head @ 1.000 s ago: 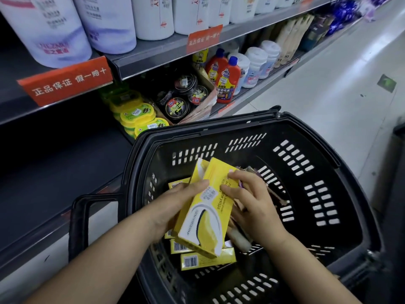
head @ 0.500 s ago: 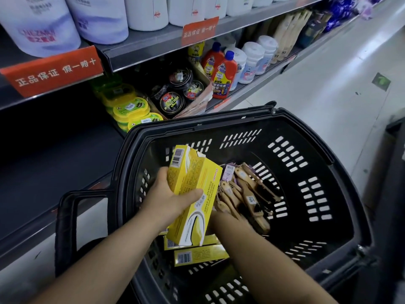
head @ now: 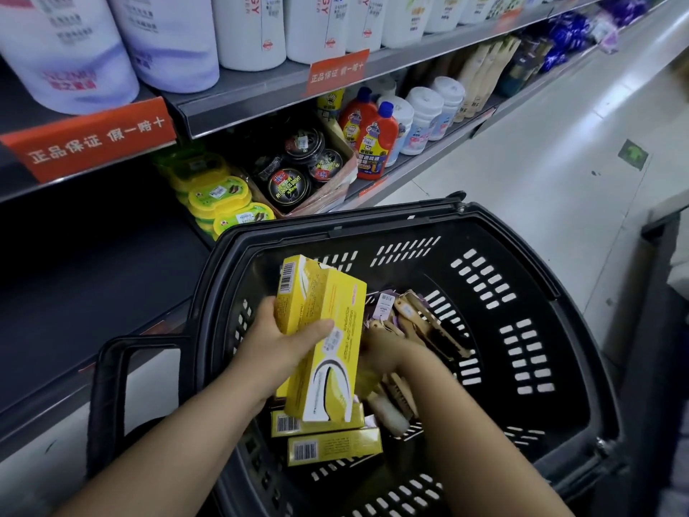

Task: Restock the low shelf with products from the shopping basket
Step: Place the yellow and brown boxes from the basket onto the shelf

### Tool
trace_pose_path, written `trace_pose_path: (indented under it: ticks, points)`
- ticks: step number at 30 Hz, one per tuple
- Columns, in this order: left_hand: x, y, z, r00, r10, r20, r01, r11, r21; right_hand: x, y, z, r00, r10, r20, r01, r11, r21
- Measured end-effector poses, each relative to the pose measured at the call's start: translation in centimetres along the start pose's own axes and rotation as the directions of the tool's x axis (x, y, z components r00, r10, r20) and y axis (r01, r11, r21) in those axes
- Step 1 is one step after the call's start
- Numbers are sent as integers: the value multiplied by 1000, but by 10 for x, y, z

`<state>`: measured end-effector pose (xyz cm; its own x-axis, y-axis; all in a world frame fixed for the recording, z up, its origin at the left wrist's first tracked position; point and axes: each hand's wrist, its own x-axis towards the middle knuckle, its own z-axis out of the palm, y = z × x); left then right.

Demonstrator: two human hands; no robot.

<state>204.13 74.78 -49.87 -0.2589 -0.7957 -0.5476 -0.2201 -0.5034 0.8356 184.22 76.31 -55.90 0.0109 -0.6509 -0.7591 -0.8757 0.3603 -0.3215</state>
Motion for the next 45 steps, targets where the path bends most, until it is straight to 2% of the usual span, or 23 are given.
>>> trace_pose_path:
  ticks: [2, 3, 5, 7, 8, 10, 11, 13, 15, 17, 20, 23, 25, 28, 31, 33, 35, 39, 42, 45]
  points:
    - [-1, 1, -1, 1000, -17, -3, 17, 995, -96, -19, 9, -20, 977, 146, -157, -127, 984, 128]
    - [-1, 2, -2, 1000, -24, 0, 24, 992, -124, -31, 10, -27, 959, 179, -221, -117, 956, 267]
    - [-2, 2, -4, 999, -43, 11, 45, 987, -155, -52, 11, -31, 920, 221, -323, 7, 816, 578]
    - [-2, 2, -5, 998, -57, 27, 61, 986, -156, -74, 4, -27, 852, 202, -484, 231, 683, 693]
    - [-2, 3, -6, 997, -61, 36, 67, 984, -163, -83, 1, -22, 794, 162, -587, 357, 656, 665]
    - [-4, 6, -10, 995, -80, 58, 90, 974, -208, -97, -8, -15, 635, 19, -773, 565, 670, 481]
    - [-7, 9, -12, 993, -93, 75, 108, 966, -236, -104, -14, -13, 554, -65, -830, 627, 688, 365]
    - [-14, 17, -16, 984, -123, 132, 156, 947, -282, -114, -24, -10, 443, -192, -876, 686, 701, 193]
    - [-23, 24, -23, 970, -125, 209, 188, 931, -313, -124, -36, -10, 371, -273, -888, 708, 701, 81]
    - [-36, 32, -35, 959, -96, 267, 187, 922, -339, -134, -52, -9, 353, -296, -888, 737, 673, 69]
    - [-56, 39, -60, 952, -43, 304, 157, 919, -361, -147, -85, -4, 386, -253, -887, 796, 577, 182]
    - [-72, 34, -88, 971, -2, 240, 94, 922, -375, -154, -130, 9, 459, -116, -881, 812, 457, 363]
    - [-83, 28, -108, 979, 20, 204, 61, 922, -383, -154, -161, 21, 507, -81, -858, 805, 402, 437]
    - [-95, 18, -142, 993, 27, 111, 19, 919, -393, -149, -206, 41, 604, -57, -795, 767, 311, 561]
    - [-104, 4, -177, 998, 29, 58, -2, 906, -424, -144, -246, 56, 731, 68, -679, 655, 214, 725]
    - [-112, -8, -202, 1000, 20, -21, -28, 891, -454, -141, -268, 69, 825, 39, -564, 543, 224, 810]
    - [-123, -25, -227, 996, 3, -92, -45, 889, -457, -136, -287, 89, 883, -60, -465, 461, 298, 836]
    - [-145, -71, -278, 979, -68, -195, -26, 897, -441, -120, -323, 134, 940, -180, -291, 340, 395, 853]
    - [-166, -116, -318, 947, -141, -287, -11, 883, -470, -103, -352, 166, 983, -162, -90, 156, 456, 876]
    - [-184, -163, -357, 886, -229, -402, -14, 855, -519, -85, -388, 195, 976, -190, 105, -4, 466, 885]
